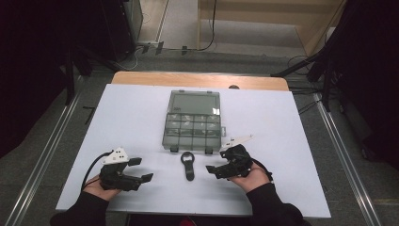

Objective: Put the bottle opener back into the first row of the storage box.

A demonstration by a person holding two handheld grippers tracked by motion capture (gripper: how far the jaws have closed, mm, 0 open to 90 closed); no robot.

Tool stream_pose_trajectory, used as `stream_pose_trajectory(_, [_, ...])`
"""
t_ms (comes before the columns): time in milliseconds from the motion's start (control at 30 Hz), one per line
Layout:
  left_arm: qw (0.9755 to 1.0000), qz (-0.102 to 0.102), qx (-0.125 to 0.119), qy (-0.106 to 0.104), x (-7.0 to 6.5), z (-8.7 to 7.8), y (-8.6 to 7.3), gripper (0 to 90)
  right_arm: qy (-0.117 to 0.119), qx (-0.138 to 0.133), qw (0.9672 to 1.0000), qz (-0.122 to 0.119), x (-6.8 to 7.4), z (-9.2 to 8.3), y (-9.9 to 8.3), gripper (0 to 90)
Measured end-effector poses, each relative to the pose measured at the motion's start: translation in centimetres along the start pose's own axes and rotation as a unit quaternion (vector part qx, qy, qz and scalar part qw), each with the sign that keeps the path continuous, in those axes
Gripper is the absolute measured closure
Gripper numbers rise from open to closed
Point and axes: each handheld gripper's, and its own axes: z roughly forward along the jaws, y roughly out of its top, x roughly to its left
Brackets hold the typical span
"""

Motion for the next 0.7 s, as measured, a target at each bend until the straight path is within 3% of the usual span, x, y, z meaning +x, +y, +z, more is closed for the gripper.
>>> stream_pose_trajectory(700, [1.0,-0.007,0.0,-0.003,0.1,0.0,0.0,21.6,0.007,0.024,0.9996,0.008,2.2,2.5,2.5,23.6])
